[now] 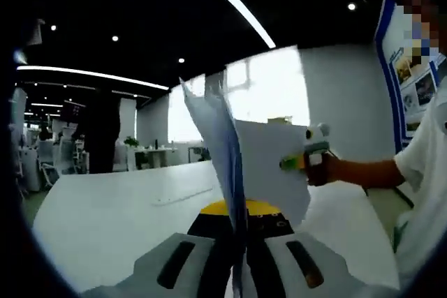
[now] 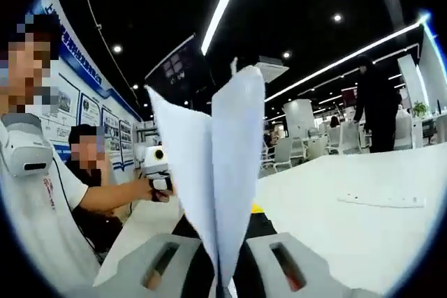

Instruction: Organize the stack of printing papers by aligning and flattening the scattered papers on the table

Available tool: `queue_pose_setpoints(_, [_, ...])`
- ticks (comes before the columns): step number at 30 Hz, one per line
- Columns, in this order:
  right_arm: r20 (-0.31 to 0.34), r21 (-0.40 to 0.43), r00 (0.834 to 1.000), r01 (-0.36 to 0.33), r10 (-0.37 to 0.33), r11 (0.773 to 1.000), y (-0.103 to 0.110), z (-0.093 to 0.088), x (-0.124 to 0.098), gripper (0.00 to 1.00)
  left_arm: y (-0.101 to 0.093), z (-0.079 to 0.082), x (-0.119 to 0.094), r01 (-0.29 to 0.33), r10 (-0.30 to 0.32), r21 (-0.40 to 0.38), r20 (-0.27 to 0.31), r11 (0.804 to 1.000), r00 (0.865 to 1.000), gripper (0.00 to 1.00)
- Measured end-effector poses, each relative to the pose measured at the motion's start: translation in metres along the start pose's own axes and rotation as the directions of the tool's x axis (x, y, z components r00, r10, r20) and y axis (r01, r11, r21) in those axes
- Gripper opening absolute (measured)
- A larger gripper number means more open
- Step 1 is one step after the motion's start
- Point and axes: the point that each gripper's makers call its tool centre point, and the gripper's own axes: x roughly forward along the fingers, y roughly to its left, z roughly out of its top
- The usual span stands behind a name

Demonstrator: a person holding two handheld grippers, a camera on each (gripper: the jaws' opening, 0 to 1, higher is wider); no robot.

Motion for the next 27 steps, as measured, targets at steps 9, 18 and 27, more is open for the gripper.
queue_pose_setpoints(9, [-0.007, 0.087, 1.0, 0.014, -0.014, 0.996, -0.012, -0.039, -0.014, 0.14, 0.016, -0.025, -0.007, -0.039, 0.038, -0.024, -0.025, 0.999, 0.999, 0.32])
queue_pose_setpoints(18, [0.016, -0.01, 0.992, 0.127, -0.127, 0.992, -0.002, -0.036, -0.018, 0.19, 0.006, -0.018, -0.003, -0.135, 0.134, 0.063, 0.012, 0.989, 0.991, 0.31])
queue_pose_setpoints(27, [0.02, -0.062, 0.991, 0.132, -0.131, 0.989, 0.002, -0.033, -0.029, 0.12, -0.003, -0.019, 0.001, -0.127, 0.126, 0.072, 0.013, 0.989, 0.992, 0.26])
